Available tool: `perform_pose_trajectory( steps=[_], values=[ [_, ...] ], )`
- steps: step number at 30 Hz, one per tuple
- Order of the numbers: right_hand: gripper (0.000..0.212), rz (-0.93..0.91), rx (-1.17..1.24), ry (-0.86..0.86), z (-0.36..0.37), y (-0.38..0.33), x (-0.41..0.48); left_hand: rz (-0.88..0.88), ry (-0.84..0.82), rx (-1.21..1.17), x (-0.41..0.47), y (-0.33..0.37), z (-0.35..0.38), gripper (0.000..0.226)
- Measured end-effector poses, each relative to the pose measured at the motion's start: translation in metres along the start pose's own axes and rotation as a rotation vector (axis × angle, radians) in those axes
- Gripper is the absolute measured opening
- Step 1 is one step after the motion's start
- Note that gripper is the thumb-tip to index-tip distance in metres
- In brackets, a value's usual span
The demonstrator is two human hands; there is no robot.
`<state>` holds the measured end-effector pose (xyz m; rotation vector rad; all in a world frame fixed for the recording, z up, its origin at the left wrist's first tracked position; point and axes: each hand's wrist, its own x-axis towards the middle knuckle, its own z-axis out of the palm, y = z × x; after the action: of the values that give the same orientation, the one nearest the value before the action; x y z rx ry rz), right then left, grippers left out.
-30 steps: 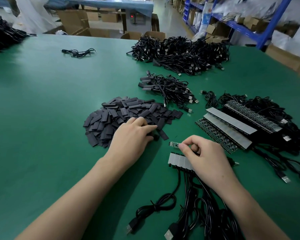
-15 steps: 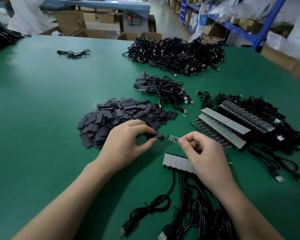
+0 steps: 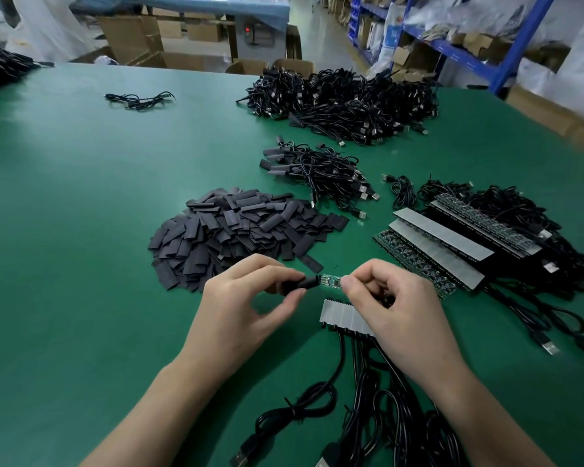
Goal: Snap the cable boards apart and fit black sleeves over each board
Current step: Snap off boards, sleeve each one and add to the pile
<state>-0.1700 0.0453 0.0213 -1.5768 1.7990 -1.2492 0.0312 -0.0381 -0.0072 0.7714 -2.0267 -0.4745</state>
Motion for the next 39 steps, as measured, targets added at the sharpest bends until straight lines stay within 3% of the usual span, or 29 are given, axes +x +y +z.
perform_pose_trajectory(
  steps=[12,39],
  values=[
    [0.029,0.036,-0.055,-0.057,0.0025,0.002,0.0002,0.13,-0.089,0.081,0.002,-0.0074,-0.005,0.018],
    [0.021,0.028,-0.035,-0.162,0.0026,0.0064,-0.0002,0.007,-0.084,0.013,0.0002,-0.004,-0.0037,0.022]
  ],
)
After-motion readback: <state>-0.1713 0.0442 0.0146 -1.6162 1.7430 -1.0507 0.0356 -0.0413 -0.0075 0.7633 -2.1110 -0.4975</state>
